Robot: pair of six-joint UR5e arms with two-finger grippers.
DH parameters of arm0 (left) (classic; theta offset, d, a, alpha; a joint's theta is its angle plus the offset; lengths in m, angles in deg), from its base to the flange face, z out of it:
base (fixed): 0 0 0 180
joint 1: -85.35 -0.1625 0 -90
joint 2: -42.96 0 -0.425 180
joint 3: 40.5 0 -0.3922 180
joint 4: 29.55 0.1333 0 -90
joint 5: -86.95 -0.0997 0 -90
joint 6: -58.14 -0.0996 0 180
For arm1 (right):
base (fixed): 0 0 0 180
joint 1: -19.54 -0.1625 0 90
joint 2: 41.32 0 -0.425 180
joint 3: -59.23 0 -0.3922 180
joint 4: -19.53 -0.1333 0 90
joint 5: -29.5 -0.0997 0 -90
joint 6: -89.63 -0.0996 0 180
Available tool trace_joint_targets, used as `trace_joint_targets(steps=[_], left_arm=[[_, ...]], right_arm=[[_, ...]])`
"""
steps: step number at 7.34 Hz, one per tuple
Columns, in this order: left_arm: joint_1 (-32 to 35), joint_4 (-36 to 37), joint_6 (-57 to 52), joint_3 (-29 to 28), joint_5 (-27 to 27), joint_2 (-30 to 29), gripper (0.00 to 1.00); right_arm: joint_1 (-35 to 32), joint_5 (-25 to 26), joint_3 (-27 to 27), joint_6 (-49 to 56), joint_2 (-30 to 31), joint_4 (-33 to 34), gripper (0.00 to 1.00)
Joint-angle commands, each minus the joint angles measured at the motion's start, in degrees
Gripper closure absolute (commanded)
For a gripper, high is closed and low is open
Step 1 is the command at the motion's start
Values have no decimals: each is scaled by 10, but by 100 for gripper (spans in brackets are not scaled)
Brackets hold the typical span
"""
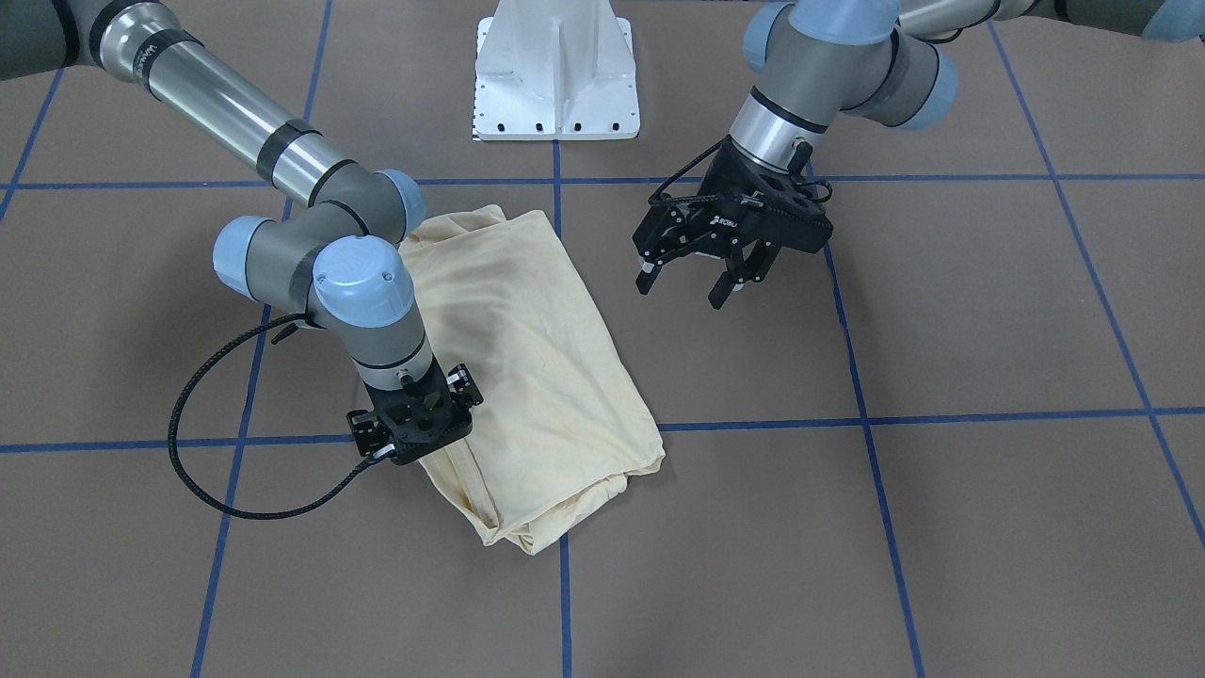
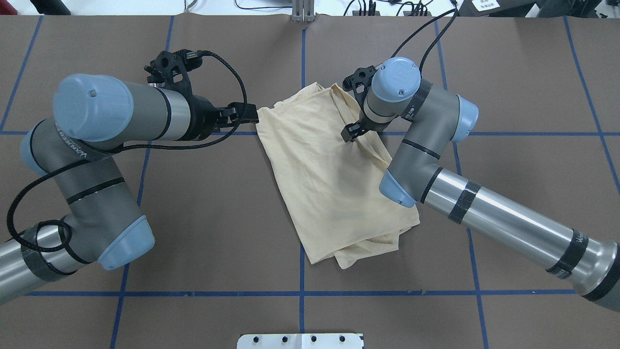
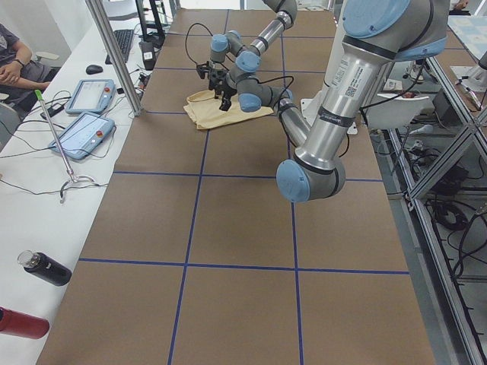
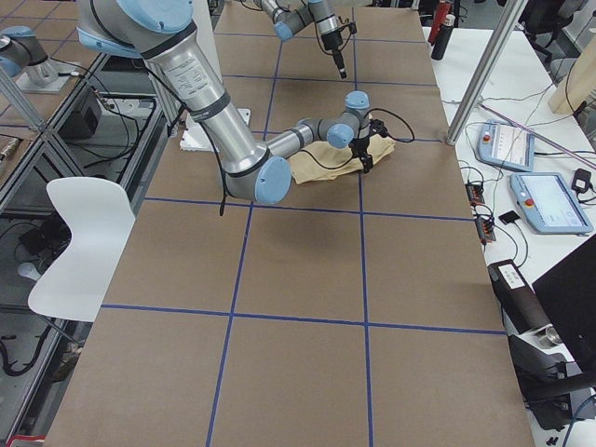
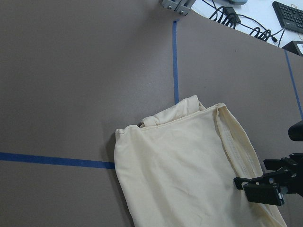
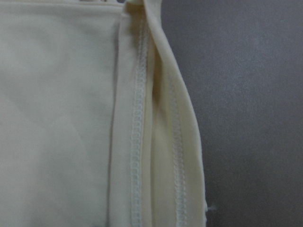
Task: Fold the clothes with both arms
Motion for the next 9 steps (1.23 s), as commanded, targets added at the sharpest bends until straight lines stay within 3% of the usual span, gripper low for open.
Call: trace_joint_targets(steps=[1, 9], left_arm=[[-1, 0, 0, 1, 0, 0, 0], [-1, 0, 1, 1, 1, -1, 0]], right_arm=[[-6, 0, -1, 1, 1, -1, 1], [-43, -4, -20, 26, 4, 0, 1]])
